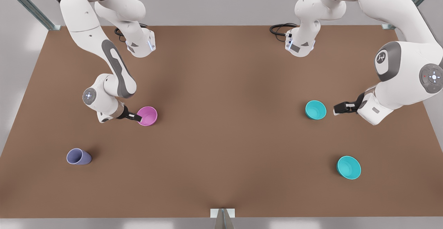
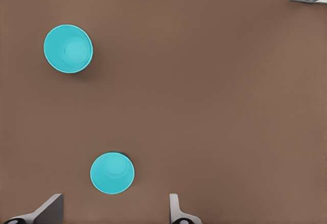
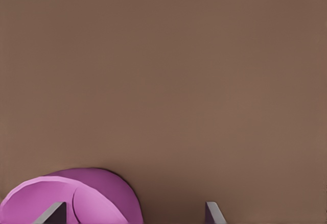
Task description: Stack the blue bowl on the pink bowl
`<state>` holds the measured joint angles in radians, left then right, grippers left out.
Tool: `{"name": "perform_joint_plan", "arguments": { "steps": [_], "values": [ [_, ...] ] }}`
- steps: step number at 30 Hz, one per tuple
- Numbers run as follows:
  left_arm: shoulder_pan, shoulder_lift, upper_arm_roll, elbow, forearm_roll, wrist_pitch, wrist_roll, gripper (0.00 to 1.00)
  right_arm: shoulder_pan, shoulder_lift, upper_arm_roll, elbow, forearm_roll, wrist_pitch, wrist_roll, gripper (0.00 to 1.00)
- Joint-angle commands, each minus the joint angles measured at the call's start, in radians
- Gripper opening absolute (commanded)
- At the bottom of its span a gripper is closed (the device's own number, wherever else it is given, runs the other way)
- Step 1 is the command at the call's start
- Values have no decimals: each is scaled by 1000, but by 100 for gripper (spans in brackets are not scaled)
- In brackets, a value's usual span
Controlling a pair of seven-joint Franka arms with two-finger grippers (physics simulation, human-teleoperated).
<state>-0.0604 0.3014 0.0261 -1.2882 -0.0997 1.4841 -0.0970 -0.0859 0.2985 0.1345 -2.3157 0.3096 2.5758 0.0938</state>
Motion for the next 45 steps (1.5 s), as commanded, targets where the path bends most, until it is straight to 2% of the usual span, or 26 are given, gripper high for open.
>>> {"name": "perform_joint_plan", "arguments": {
  "steps": [1,6,18,19,20,21,24,27,29,32,35,41,44,45],
  "values": [
    [1,2,0,1,1,1,-17,100,0,-18,2,-11,5,44,33,100],
    [-3,7,0,3,1,-10,-17,100,2,-36,10,-37,5,33,32,100],
    [4,8,11,-8,15,-73,-1,100,8,60,33,-34,5,49,37,100],
    [4,7,11,-11,17,-82,-1,100,8,60,34,-34,5,43,37,81],
    [4,5,12,-11,17,-90,-1,100,8,64,34,-27,5,35,50,54],
    [4,1,12,-10,20,-90,-1,100,8,64,34,-21,5,33,55,46],
    [2,-2,11,-13,46,-108,0,100,8,70,34,4,5,30,58,36],
    [2,-1,11,-14,46,-113,0,100,9,70,34,33,5,-19,92,21],
    [2,-2,11,-13,46,-113,0,100,8,68,42,52,5,-22,90,21],
    [2,-2,11,-14,46,-120,0,100,8,76,76,174,9,-72,92,21],
    [4,-2,12,-16,46,-143,6,100,29,169,149,383,83,-82,112,21],
    [2,-1,26,-43,46,-143,28,100,319,524,139,946,83,-29,185,21],
    [2,-1,26,-45,46,-146,28,100,426,648,123,1118,82,-25,204,21],
    [2,-2,28,-45,46,-151,28,100,475,660,82,1130,82,-19,211,21]
  ]
}}
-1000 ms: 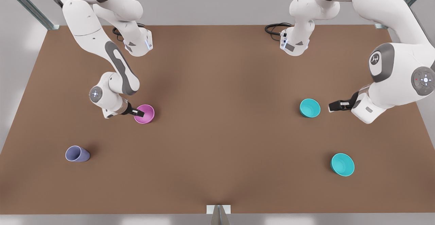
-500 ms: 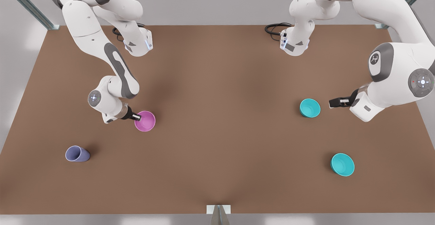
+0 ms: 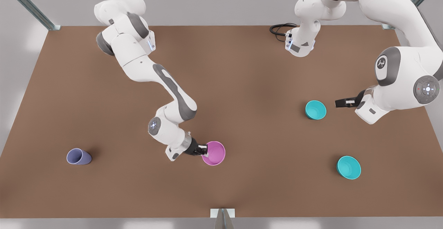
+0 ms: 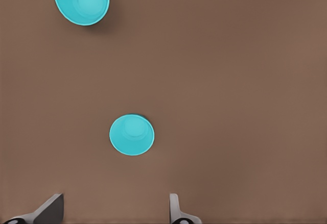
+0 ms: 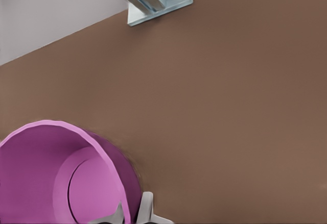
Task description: Stack the blue bowl on the pink bowl
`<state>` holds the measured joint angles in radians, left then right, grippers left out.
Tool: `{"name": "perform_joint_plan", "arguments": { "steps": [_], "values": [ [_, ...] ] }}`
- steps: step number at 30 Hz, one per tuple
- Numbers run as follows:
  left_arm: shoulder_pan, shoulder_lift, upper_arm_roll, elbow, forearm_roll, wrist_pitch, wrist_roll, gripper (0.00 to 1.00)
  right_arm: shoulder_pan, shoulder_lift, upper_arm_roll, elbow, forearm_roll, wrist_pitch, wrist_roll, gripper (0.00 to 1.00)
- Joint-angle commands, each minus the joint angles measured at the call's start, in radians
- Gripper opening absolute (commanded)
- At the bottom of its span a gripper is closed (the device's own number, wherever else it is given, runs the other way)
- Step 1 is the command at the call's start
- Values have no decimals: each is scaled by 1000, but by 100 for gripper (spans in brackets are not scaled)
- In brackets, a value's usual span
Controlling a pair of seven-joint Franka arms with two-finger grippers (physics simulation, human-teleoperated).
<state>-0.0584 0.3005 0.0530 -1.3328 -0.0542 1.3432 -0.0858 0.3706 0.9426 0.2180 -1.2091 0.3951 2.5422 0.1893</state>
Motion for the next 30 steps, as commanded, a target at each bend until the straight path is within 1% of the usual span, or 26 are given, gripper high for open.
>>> {"name": "perform_joint_plan", "arguments": {
  "steps": [1,3,4,6,7,8,9,10,11,13,14,15,16,17,18,19,20,22,23,24,25,27,28,29,30],
  "values": [
    [0,-1,1,0,1,-13,17,100,79,27,-60,39,-4,15,125,21],
    [0,2,5,-2,1,-18,17,100,131,42,-81,45,-4,16,147,21],
    [0,2,5,-25,1,-38,17,100,145,51,-88,43,-4,35,150,21],
    [2,-11,7,-95,-1,2,32,100,162,64,-95,40,-4,52,150,21],
    [0,-21,27,-192,-15,115,43,100,168,64,-95,36,-4,53,148,21],
    [0,-24,56,-261,-12,182,86,100,174,65,-97,34,-4,53,150,21],
    [0,-24,108,-305,-18,211,178,100,175,70,-97,36,-4,53,150,21],
    [0,-24,114,-377,-24,292,190,100,175,70,-97,37,-4,52,148,59],
    [-1,-20,114,-433,-48,379,190,100,175,71,-98,37,-4,52,147,100],
    [-1,-4,113,-531,-56,559,190,100,172,70,-98,39,-4,50,142,100],
    [-11,26,113,-533,-59,599,190,100,165,62,-98,43,-4,49,145,100],
    [-9,29,111,-562,-67,681,189,100,146,51,-101,48,-4,47,153,100],
    [-8,37,111,-579,-72,718,193,100,107,25,-100,65,5,38,209,100],
    [-6,35,113,-631,-72,778,204,100,38,-22,-94,56,14,0,269,100],
    [-6,34,113,-703,-72,858,244,100,-47,-73,-88,30,16,-134,256,100],
    [2,34,116,-737,-72,893,314,100,-159,-128,-52,-12,19,-285,148,100],
    [2,31,128,-755,-72,896,342,100,-315,-165,-12,-40,19,-485,-10,100],
    [2,25,153,-804,-72,907,391,100,-510,-203,-15,-21,-1,-856,-229,100],
    [2,26,160,-838,-72,936,405,100,-602,-220,-23,-4,-88,-1026,-324,100],
    [2,29,160,-847,-72,939,405,100,-651,-222,-23,11,-169,-1091,-396,100],
    [0,28,160,-867,-73,944,405,100,-680,-242,-25,11,-248,-1100,-435,100],
    [2,32,159,-894,-98,950,405,100,-705,-337,-28,8,-436,-1102,-438,100],
    [0,37,159,-931,-104,1002,405,100,-708,-398,-28,3,-447,-1142,-436,100],
    [0,43,159,-934,-105,1007,405,100,-723,-464,-29,6,-453,-1191,-435,100],
    [0,48,159,-934,-105,1008,405,100,-722,-492,-28,5,-463,-1243,-419,100]
  ]
}}
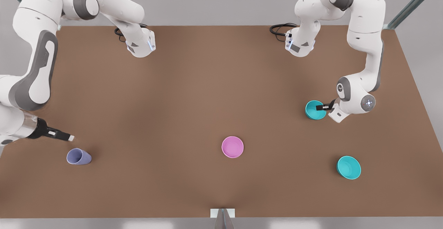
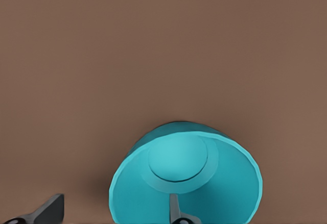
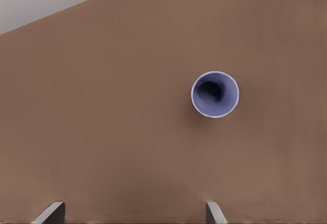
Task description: Stack the blue bowl on the pink bowl
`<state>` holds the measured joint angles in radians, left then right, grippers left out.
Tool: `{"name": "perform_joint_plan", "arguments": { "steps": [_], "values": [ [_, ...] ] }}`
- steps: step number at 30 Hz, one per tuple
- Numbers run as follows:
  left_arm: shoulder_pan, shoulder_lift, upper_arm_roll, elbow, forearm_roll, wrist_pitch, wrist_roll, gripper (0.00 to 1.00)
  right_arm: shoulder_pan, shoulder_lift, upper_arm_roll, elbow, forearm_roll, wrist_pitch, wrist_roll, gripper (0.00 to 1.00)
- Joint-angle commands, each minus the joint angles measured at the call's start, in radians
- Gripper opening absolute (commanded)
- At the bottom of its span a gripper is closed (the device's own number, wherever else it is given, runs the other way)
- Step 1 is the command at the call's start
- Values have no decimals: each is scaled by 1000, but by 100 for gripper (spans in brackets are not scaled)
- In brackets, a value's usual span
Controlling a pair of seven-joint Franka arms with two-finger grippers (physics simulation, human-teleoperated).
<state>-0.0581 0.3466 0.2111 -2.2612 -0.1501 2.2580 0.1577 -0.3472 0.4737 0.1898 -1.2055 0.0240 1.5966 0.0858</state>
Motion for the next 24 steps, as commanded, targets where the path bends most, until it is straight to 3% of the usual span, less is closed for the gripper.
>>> {"name": "perform_joint_plan", "arguments": {
  "steps": [1,2,3,5,10,12,14,18,20,21,23,24],
  "values": [
    [0,8,-1,-5,-11,94,161,100,2,-76,2,-5,-92,-299,-281,100],
    [0,14,-1,-5,-11,94,161,100,-2,-104,2,1,-85,-317,-267,100],
    [0,19,-1,-6,-34,94,161,85,-4,-115,2,-3,-87,-322,-265,100],
    [0,28,-1,-5,-59,95,161,44,39,-103,10,4,-159,-337,-9,100],
    [0,34,-7,-3,-60,69,161,21,27,-92,5,63,-174,-372,-67,100],
    [0,25,-9,9,-62,23,149,21,27,-107,11,63,-167,-379,-89,100],
    [-6,-4,-10,66,-62,-72,137,21,36,-221,13,17,-138,-331,-106,100],
    [-11,-3,-150,161,-153,-89,-161,21,27,-224,13,6,-78,-293,-109,100],
    [-34,38,-213,281,-247,-86,-266,21,37,-230,13,9,-72,-294,-112,100],
    [-127,99,-220,404,-238,-95,-396,21,45,-242,4,7,-69,-294,-113,100],
    [-190,223,-220,695,-232,-262,-547,21,178,-270,-104,-2,-67,-288,-113,100],
    [-224,255,-220,776,-171,-267,-641,21,303,-271,-248,0,-58,-283,-113,100]
  ]
}}
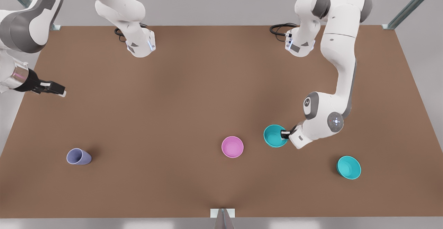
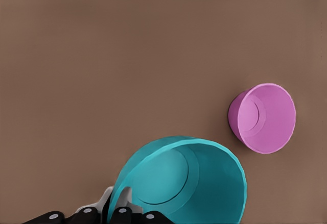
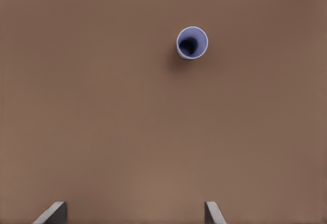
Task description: Stack the blue bowl on the pink bowl
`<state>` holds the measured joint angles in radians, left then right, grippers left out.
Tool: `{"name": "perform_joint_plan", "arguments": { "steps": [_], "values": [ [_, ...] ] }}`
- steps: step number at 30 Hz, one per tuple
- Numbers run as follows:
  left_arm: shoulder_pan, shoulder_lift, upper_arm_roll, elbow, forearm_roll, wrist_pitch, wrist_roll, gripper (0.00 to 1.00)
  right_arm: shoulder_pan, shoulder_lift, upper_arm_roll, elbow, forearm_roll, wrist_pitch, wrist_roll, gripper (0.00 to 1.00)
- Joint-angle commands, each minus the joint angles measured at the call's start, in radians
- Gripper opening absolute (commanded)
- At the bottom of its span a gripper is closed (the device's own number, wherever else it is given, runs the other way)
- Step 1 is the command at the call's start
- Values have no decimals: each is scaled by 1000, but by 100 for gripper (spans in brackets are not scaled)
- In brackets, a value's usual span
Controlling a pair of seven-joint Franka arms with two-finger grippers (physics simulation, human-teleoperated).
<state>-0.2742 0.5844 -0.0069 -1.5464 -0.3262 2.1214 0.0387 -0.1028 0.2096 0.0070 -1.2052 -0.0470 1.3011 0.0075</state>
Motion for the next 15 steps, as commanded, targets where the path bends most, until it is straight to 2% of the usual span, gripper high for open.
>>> {"name": "perform_joint_plan", "arguments": {
  "steps": [1,2,5,7,15],
  "values": [
    [-71,63,-2,109,53,-127,-621,21,61,-7,-68,0,15,23,-35,100],
    [-103,124,-2,209,59,-129,-733,21,63,-18,-70,-2,15,27,-37,100],
    [-177,224,2,354,62,-130,-887,21,89,-55,-73,-19,13,43,-40,100],
    [-186,249,-1,376,87,-129,-912,21,94,-122,-76,-132,10,121,-40,100],
    [-186,293,-31,379,76,-106,-948,21,80,-41,-73,-108,15,185,-40,100]
  ]
}}
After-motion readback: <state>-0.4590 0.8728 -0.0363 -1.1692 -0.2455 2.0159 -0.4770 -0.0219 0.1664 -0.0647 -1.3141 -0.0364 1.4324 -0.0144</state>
